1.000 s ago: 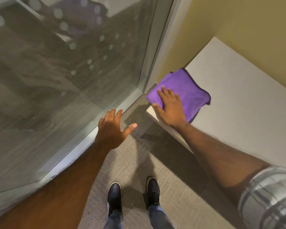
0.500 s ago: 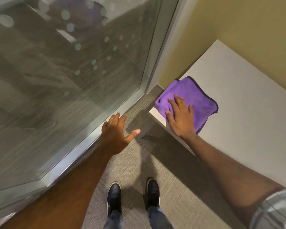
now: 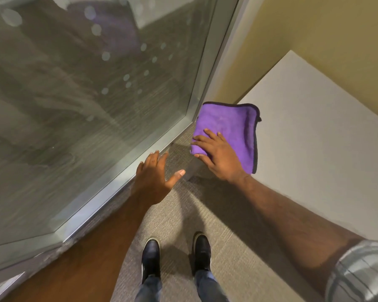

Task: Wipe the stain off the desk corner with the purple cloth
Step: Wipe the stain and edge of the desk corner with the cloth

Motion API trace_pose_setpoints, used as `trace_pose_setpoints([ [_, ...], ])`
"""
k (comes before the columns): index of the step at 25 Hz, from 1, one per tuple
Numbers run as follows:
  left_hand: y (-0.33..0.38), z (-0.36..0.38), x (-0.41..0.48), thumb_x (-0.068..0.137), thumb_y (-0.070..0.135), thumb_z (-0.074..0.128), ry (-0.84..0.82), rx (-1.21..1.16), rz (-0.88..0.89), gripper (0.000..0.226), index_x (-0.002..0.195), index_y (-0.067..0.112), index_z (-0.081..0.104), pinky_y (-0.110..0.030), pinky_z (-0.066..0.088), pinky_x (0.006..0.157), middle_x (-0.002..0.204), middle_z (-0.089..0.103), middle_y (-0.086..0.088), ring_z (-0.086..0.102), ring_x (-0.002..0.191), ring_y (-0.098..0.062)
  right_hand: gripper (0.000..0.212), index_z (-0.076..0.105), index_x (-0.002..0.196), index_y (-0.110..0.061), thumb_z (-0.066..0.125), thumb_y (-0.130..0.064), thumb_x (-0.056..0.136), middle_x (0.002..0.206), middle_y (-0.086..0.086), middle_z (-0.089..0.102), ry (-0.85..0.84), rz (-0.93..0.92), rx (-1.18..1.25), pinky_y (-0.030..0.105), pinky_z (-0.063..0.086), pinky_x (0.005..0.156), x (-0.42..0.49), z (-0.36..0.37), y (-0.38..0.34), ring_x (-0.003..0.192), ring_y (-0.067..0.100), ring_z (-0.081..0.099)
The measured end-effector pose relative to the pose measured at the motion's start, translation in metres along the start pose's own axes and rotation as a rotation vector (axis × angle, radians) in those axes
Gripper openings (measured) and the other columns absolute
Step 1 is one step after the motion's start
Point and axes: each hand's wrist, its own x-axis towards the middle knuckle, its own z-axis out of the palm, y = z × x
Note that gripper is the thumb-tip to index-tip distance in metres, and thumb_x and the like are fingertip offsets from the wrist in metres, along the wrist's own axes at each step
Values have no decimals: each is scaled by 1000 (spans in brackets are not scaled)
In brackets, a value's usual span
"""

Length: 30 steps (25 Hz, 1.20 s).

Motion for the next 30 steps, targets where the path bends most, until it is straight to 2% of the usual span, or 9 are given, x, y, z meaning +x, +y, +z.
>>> trace_pose_setpoints([
  [5, -1, 2, 2, 82, 71, 43, -36, -46, 0, 85, 148, 17, 38, -52, 24, 118, 158, 34, -16, 26, 148, -28, 42, 54, 141, -24, 49, -36, 100, 155, -2, 42, -35, -109, -82, 55, 21, 120, -43, -3, 22, 149, 24, 28],
  [9, -5, -4, 5, 82, 71, 41, -37, -44, 13, 87, 149, 17, 35, -50, 21, 119, 160, 30, -15, 24, 149, -30, 47, 48, 143, -34, 32, -52, 102, 161, -6, 32, 115, 234, -19, 59, 10, 121, -22, -1, 24, 151, 17, 20],
  [13, -8, -9, 11, 82, 71, 41, -9, -43, 18, 87, 148, 14, 37, -52, 23, 118, 159, 32, -16, 26, 148, -31, 45, 50, 138, -35, 31, -54, 102, 160, -3, 33, 197, 451, -12, 61, 7, 120, 17, 1, 17, 151, 26, 20],
  [16, -8, -4, 12, 82, 70, 42, -5, -52, 11, 87, 147, 13, 39, -52, 24, 118, 158, 34, -18, 28, 147, -32, 43, 52, 137, -36, 35, -53, 101, 159, -5, 35, 129, 363, -44, 63, 7, 120, 22, 1, 10, 152, 27, 17],
  [19, -2, 8, 10, 82, 68, 46, -38, -64, -1, 84, 147, 14, 40, -48, 24, 118, 157, 36, -18, 28, 146, -31, 44, 50, 142, -31, 43, -46, 101, 158, -6, 37, -4, 141, -51, 63, 8, 119, 11, 0, 5, 152, 26, 17],
  [22, 2, 16, 12, 84, 66, 50, -51, -51, -5, 82, 146, 14, 41, -46, 24, 118, 155, 37, -18, 30, 145, -29, 45, 49, 144, -29, 42, -45, 102, 158, -7, 36, -5, 67, -40, 59, 9, 120, -13, -1, 9, 152, 22, 19],
  [25, -1, 18, 12, 84, 67, 50, -59, -56, -19, 81, 147, 17, 40, -49, 23, 119, 157, 35, -16, 28, 147, -28, 51, 46, 145, -32, 35, -52, 100, 161, -6, 31, 75, 196, -86, 66, 10, 118, -36, -1, 26, 152, 22, 16],
  [28, -8, 13, 11, 81, 72, 41, -99, -42, -21, 84, 148, 21, 36, -52, 21, 120, 160, 31, -12, 25, 149, -27, 68, 24, 155, -36, 26, -66, 95, 167, -3, 9, 60, 390, -240, 66, -5, 117, -29, -6, 45, 154, 26, 0],
  [30, -13, 10, 13, 81, 73, 39, -110, -40, -33, 86, 149, 21, 35, -52, 19, 121, 161, 29, -10, 23, 149, -28, 73, 17, 156, -36, 22, -71, 93, 167, -3, 4, 47, 474, -240, 65, -7, 116, -11, -9, 50, 154, 28, -4],
])
